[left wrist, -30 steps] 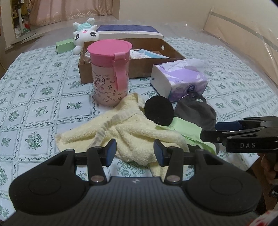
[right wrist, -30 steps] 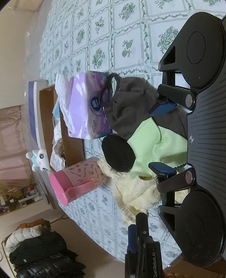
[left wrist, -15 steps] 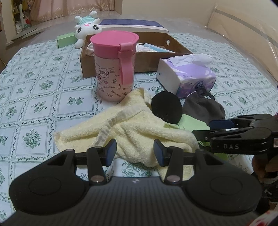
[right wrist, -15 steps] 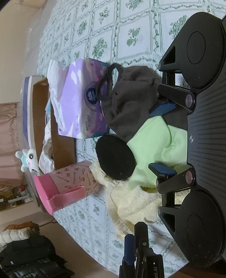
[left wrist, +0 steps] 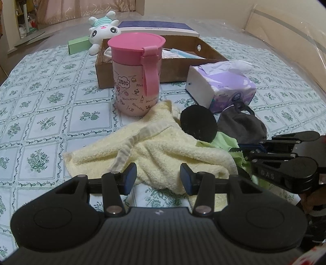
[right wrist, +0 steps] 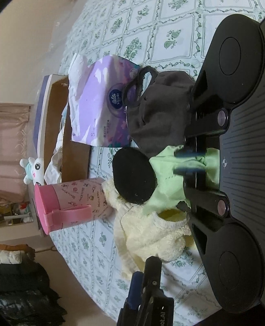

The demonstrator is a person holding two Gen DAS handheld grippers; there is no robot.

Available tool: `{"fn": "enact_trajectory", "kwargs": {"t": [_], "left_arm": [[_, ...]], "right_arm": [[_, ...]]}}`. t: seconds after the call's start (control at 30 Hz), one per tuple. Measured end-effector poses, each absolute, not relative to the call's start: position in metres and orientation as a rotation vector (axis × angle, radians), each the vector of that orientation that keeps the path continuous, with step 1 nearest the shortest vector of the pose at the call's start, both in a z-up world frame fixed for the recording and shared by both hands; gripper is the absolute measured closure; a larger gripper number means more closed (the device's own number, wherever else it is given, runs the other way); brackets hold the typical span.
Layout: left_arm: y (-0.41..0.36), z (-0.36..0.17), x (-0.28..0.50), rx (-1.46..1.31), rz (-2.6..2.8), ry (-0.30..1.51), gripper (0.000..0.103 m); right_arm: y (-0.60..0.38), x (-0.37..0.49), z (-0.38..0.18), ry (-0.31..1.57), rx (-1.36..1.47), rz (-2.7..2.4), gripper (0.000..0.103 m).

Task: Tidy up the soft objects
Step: 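Grasp the light green cloth with the right gripper and lift it, then hold the green cloth up with the right gripper while the left gripper reaches the black round pad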

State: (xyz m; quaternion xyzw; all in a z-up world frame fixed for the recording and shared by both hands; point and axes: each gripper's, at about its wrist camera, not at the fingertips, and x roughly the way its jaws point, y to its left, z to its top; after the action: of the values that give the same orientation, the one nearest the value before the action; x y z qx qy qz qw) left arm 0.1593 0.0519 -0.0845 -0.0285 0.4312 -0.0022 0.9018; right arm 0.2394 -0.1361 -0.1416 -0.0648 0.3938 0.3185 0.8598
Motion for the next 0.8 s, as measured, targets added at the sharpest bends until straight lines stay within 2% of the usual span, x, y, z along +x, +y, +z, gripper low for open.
{"fn": "enact_trajectory", "kwargs": {"t": [0.27, 0.8], "left_arm": [[0.049, -0.080, 0.158, -0.047, -0.004, 0.876, 0.060], [0.035, -0.076, 0.166, -0.025, -0.042, 0.863, 0.060]], "right_arm": [[-0.154, 0.231, -0.120, 0.756, -0.068, 0.688, 0.099], [-0.270, 0.249, -0.090, 0.661, -0.003, 0.333, 0.099]]}}
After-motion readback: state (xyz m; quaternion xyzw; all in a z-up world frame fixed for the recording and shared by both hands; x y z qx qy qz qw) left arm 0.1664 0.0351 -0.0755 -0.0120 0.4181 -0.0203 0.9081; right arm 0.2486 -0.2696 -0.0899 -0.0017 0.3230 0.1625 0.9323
